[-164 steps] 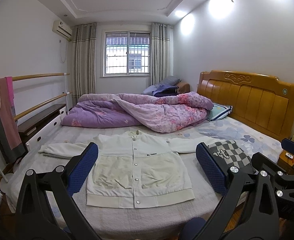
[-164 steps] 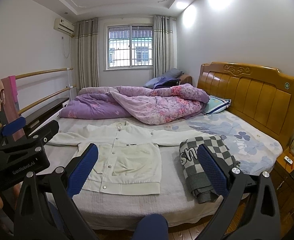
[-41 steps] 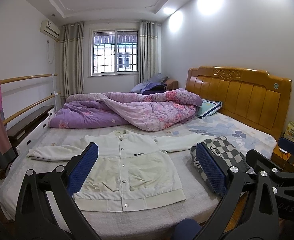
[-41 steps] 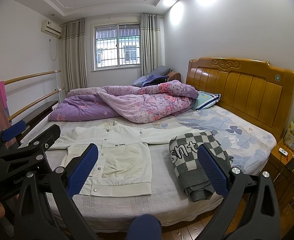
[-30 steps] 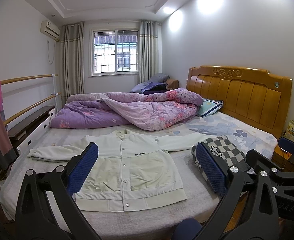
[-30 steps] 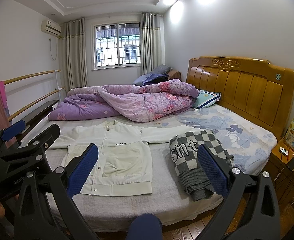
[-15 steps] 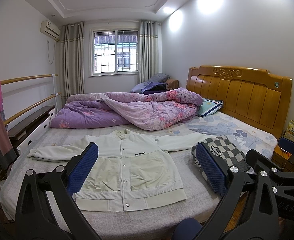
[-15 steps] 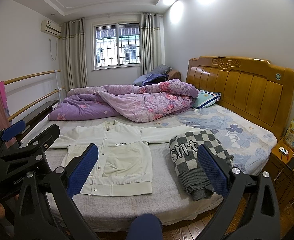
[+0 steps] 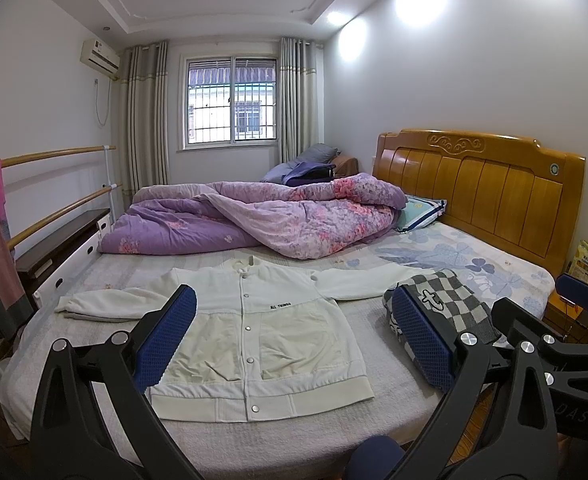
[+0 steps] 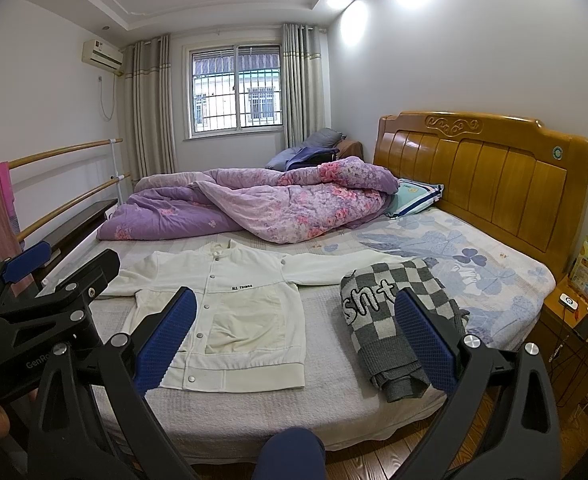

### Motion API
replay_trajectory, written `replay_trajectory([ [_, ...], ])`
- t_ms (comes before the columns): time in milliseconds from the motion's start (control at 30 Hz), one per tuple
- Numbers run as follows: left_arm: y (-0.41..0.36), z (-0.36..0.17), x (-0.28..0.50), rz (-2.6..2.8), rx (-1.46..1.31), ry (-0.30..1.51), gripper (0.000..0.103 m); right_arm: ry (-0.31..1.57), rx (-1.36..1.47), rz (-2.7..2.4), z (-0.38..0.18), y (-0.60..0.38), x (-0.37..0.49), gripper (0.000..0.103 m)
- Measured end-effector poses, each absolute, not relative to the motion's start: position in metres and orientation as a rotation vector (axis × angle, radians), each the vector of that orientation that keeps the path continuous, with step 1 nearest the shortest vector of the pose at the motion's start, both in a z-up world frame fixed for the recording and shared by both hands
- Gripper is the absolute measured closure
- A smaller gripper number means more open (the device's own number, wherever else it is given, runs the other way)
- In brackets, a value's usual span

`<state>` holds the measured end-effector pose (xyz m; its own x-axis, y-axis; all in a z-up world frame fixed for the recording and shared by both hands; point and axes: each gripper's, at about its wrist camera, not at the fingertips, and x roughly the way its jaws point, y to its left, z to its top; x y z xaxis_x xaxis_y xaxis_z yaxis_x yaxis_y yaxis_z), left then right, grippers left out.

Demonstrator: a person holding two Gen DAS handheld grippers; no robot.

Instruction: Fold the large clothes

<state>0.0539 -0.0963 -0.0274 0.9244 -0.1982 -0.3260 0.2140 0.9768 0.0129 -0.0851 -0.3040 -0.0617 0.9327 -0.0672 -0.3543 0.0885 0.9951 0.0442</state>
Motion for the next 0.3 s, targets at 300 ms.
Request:
replay_trajectory([
  [300, -0.089, -0.039, 0.067, -0.206, 0.040, 0.369, 0.005, 0.382, 0.076, -0.063, -0.066, -0.305, -0.074, 0.007],
])
